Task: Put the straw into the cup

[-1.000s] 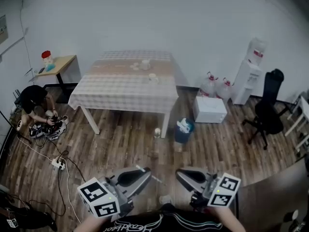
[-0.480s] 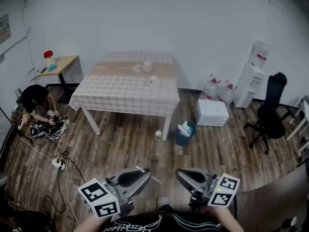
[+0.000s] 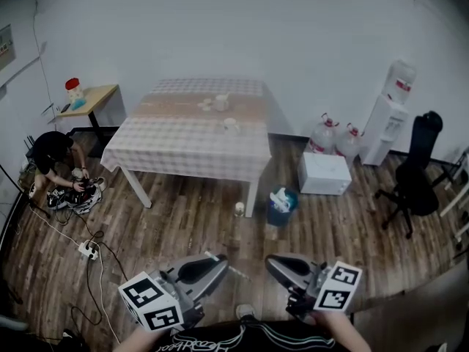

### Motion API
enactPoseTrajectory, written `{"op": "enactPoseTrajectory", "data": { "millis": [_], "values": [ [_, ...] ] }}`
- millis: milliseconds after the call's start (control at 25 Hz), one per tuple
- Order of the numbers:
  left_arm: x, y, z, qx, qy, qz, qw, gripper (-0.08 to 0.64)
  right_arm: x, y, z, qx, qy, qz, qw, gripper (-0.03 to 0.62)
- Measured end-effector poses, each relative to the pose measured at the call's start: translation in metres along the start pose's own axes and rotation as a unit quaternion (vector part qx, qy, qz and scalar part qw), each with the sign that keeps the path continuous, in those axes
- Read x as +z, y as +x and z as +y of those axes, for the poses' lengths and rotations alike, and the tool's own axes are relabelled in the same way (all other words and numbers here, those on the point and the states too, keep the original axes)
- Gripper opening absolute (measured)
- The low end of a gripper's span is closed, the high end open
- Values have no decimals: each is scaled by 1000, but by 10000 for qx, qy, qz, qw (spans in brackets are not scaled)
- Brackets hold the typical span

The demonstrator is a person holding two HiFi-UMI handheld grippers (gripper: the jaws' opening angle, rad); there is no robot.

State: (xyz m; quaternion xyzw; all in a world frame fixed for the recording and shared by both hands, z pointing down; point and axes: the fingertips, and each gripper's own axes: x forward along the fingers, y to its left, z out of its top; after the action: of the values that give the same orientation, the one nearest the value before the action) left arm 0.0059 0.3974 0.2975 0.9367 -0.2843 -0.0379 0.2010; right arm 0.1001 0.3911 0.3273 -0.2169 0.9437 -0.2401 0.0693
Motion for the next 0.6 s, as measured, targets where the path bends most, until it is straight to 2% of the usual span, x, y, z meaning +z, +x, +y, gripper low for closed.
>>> {"op": "enactPoseTrajectory", "data": {
  "millis": [600],
  "values": [
    [25, 97, 42, 274, 144, -105, 9995, 18, 55, -4, -97, 251, -47, 69, 9996, 12]
  ]
}}
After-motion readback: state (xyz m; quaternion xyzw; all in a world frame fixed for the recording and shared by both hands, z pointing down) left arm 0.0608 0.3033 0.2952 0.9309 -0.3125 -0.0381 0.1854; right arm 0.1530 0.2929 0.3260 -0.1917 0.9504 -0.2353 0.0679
